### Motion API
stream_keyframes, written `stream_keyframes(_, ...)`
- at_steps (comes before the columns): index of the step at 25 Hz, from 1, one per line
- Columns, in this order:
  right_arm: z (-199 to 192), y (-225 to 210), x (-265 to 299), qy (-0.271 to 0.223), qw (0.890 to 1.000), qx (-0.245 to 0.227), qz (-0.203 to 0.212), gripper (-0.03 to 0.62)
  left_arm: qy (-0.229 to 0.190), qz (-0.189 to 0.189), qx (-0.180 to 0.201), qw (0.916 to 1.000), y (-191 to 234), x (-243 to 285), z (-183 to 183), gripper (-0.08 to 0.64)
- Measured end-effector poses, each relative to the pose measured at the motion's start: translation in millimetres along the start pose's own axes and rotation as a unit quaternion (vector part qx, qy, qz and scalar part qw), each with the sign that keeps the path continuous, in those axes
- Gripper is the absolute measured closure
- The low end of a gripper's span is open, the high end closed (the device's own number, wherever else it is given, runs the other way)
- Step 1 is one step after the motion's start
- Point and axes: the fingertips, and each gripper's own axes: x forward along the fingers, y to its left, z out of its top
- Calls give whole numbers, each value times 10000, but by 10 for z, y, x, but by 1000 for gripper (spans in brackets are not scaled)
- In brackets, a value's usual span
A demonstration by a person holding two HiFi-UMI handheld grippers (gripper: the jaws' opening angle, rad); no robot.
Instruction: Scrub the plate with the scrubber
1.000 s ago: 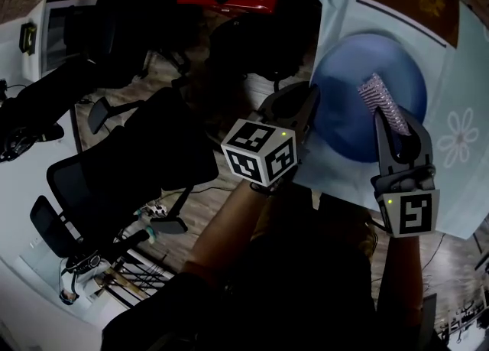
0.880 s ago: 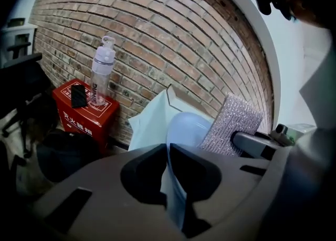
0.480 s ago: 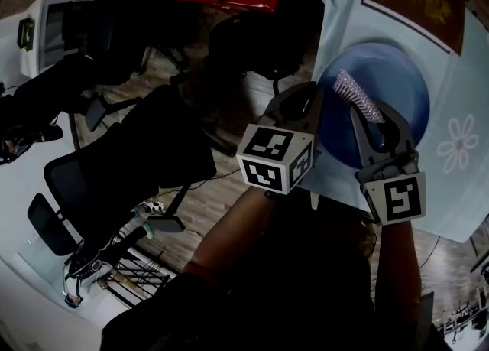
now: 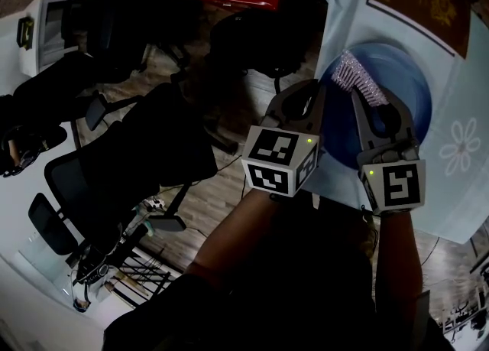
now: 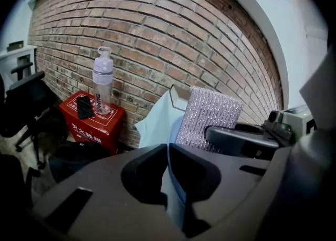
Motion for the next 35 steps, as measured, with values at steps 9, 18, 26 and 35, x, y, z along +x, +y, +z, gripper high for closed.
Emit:
stream_keyframes(9,115,-419,222,251,9966,-421,-660,505,-16,78,165,9998,42,35,48,526)
stream_keyframes(18,116,-779,123,755,9858,-968,-1149,505,1,129,226,9997,53,42,65,526)
stream_keyframes(26,36,-1083,-235,1070,9755,-1178,-1521,505,-29,83,182,9998,40,22,53,526)
stream_keyframes(35,-185,-1258,-726,1190,9671,-1497,-1676,505,-14,162,257,9995,19,38,43,526)
